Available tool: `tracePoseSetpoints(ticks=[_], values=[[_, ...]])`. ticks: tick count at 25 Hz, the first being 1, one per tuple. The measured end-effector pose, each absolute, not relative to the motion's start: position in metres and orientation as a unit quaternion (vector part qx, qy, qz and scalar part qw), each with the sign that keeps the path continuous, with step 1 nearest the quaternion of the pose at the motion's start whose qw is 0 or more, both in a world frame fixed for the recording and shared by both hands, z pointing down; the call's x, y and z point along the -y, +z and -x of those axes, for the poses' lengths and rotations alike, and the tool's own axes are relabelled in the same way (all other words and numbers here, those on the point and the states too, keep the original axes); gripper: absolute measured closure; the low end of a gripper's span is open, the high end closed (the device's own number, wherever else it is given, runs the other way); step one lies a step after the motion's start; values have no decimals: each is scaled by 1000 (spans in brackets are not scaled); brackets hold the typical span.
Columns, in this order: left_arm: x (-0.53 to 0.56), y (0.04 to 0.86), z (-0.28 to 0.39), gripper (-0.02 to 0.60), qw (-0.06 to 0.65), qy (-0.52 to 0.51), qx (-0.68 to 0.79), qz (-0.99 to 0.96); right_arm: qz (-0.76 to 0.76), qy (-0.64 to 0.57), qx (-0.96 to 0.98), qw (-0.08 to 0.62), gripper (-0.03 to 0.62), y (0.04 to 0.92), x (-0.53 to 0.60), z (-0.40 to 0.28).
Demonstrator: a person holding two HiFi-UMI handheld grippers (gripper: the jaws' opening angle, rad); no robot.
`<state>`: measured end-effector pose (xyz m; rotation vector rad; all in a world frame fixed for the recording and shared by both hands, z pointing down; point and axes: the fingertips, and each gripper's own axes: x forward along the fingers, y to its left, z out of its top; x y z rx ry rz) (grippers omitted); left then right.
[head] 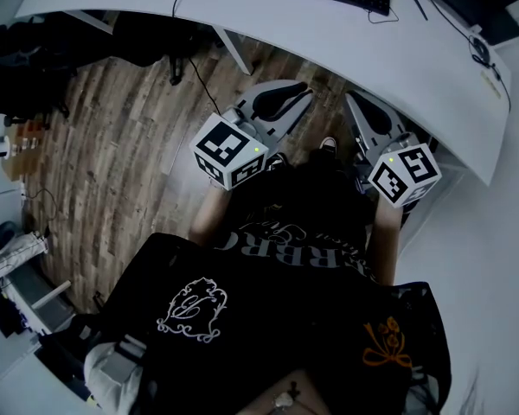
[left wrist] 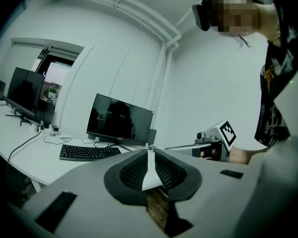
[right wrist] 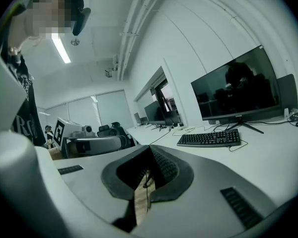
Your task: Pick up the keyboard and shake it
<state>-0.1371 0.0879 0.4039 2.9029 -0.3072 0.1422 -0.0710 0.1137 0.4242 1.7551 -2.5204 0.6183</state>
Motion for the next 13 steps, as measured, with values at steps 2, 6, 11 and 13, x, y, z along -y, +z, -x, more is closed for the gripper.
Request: tracePoseSetpoints(ticks=[2,6,11,13], values=[[-91,405,137,522,109,51,102,-987,-562,198,803,5,583,425,-116,70],[-98,409,132,523,108,59,94,-988,-565,200,800,5,582,430,-122,64],[-108,415,126,523,109,68,87,-988,-567,199,799,1,582,433,-130,58],[-110,417,124,523,110,69,86,-988,-566,197,800,0,582,435,-132,56]])
